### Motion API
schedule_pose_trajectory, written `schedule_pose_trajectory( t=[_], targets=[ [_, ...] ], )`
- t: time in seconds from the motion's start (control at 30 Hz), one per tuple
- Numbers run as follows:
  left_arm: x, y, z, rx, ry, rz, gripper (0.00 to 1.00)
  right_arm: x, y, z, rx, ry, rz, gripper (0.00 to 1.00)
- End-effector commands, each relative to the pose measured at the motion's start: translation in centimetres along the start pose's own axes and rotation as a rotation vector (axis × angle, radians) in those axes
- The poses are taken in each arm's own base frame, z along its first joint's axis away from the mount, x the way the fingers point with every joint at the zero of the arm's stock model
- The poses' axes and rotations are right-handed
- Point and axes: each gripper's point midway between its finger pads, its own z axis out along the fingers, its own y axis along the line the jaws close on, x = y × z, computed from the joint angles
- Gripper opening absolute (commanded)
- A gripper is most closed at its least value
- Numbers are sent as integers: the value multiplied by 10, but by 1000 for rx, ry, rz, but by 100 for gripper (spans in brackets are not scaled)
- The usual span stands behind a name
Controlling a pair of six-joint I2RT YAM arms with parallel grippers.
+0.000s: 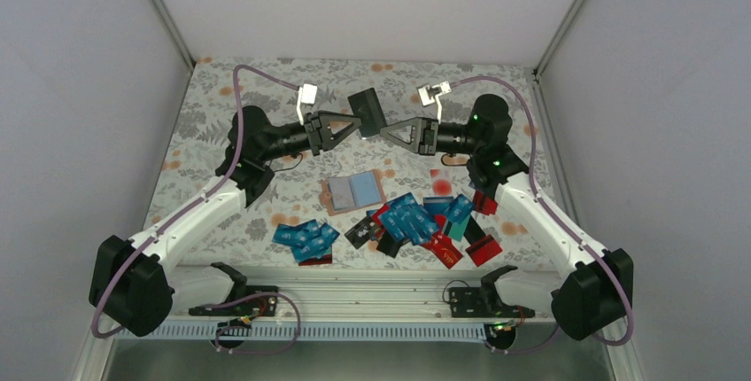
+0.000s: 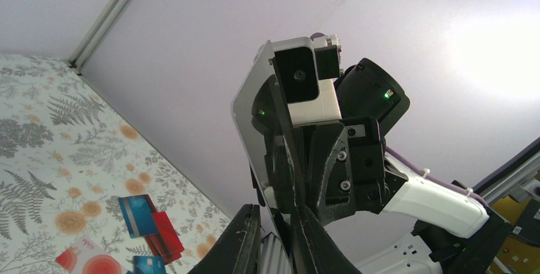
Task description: Put the credit cards into the card holder
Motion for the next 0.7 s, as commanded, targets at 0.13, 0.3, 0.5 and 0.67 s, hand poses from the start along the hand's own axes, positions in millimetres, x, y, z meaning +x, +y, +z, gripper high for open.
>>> schedule_pose_trajectory(
  t=[0.13, 0.3, 0.5, 0.67],
  targets=[
    [-2, -7, 4, 43, -8, 16, 3, -1, 9, 2, -25, 24, -56, 4],
    [-1, 4, 4, -24, -3, -3, 2, -1, -2, 5, 31, 74, -78, 17],
    [27, 64, -13, -326, 47, -74, 2, -5, -56, -4, 199, 84, -8, 50],
    [76, 123, -41, -566, 112, -194, 2, 9, -123, -10, 389, 90, 113, 58]
  ],
)
